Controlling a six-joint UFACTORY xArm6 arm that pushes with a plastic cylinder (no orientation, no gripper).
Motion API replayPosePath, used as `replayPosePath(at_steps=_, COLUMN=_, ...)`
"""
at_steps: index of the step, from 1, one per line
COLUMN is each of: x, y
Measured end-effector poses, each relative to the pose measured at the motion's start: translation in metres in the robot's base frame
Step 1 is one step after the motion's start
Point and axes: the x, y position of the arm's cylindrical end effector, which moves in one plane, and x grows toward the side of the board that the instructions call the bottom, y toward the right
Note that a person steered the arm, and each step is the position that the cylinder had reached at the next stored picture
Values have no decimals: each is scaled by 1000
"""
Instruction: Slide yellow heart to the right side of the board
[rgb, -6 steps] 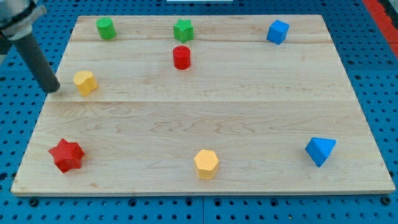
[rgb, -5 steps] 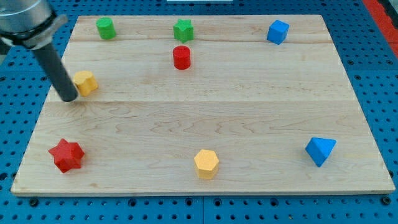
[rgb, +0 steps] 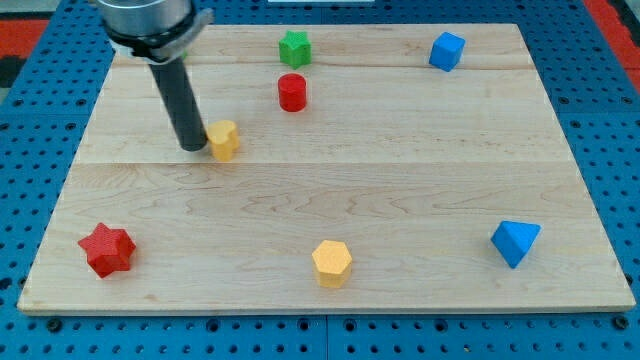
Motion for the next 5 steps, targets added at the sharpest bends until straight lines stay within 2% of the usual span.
replayPosePath(at_steps=2, x=4, y=57)
replayPosePath(at_steps=3, x=37, y=93)
replayPosePath(at_steps=4, x=62, y=188)
replayPosePath(at_steps=5, x=57, y=294)
